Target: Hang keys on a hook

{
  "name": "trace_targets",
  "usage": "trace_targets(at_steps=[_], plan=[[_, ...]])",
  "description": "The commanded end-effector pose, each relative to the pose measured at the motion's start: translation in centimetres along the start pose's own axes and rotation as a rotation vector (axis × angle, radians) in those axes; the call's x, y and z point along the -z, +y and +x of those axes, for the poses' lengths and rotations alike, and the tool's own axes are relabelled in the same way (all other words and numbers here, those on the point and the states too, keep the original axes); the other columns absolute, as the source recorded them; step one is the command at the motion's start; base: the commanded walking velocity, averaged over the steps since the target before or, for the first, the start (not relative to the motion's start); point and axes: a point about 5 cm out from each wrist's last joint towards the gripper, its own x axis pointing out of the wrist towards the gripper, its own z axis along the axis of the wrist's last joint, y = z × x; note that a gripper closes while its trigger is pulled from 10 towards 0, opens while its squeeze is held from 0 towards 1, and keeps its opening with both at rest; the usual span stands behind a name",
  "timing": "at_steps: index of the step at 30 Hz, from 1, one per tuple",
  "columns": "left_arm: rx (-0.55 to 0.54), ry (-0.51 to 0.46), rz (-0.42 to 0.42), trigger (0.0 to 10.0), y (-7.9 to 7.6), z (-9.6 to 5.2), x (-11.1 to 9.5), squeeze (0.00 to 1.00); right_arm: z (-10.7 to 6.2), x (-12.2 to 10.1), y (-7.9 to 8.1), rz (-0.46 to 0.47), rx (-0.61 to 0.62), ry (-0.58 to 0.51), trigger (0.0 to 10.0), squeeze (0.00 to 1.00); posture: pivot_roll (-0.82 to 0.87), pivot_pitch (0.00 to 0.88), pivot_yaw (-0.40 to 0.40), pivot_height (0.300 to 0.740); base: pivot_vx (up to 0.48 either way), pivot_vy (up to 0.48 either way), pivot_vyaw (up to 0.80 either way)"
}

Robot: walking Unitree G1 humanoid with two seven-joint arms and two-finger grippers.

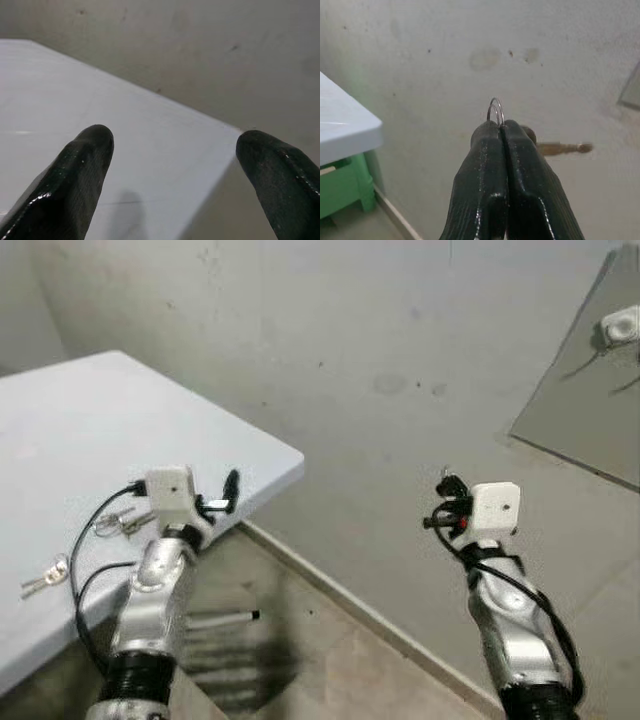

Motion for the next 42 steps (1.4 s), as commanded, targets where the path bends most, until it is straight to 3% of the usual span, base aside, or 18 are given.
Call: trace_targets(at_steps=[1, 31, 42], plan=[[0.02, 0.008, 0.0, 10.0, -0.9, 0.4, -0.1, 0.0, 0.1, -0.4, -0.7, -0.015, 0.012, -0.011, 10.0, 0.0, 0.02, 0.0, -0.03, 0.74, 0.0, 0.0, -0.71], [0.018, 0.019, 0.074, 10.0, -1.3, 0.3, 0.1, 0.0, 0.0, -0.3, -0.7, 0.003, 0.026, -0.003, 10.0, 0.0, 0.02, 0.0, -0.022, 0.74, 0.0, 0.0, -0.7], [0.059, 0.042, 0.075, 10.0, -2.5, 0.3, 0.5, 0.0, -0.8, 0.3, -0.7, 0.053, 0.085, 0.013, 10.0, 0.0, -0.01, 0.0, 0.016, 0.74, 0.0, 0.0, 0.0]])
